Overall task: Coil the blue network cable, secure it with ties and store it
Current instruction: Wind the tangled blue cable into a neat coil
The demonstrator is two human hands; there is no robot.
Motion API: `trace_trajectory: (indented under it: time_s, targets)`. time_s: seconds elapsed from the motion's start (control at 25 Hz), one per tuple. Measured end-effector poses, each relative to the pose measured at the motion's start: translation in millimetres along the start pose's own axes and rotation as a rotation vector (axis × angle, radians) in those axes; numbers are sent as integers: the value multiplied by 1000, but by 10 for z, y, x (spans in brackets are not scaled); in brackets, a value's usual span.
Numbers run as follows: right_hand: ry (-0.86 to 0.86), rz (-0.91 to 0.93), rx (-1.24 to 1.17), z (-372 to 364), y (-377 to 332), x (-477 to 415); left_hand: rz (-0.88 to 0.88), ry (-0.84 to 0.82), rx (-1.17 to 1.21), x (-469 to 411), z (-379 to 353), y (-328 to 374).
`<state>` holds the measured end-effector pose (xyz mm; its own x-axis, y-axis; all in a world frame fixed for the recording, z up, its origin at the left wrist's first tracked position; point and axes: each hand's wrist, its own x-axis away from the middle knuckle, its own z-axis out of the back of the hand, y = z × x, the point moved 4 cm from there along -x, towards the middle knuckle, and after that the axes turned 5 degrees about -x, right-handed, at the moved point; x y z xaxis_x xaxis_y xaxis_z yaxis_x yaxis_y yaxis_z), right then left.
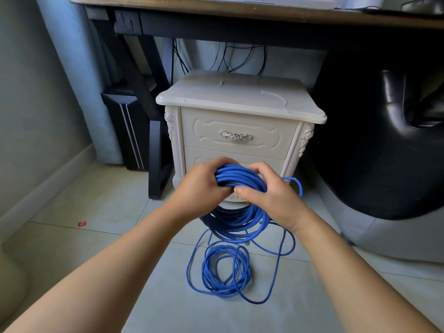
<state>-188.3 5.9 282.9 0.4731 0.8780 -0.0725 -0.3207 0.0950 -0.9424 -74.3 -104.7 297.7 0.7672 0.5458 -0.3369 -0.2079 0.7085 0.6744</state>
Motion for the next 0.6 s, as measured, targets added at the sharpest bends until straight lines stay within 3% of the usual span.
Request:
trace_trajectory:
  time_s: [0.16, 0.44, 0.6]
  targets:
    - [-109, -133, -36, 55, 75, 18, 174, 84, 233, -45, 110, -149]
    - [-168, -165, 58, 62, 5, 37, 365, 166, 464, -45, 80, -229]
    - [-108, -259, -132, -60, 124, 27, 441, 238, 645, -1, 19, -219]
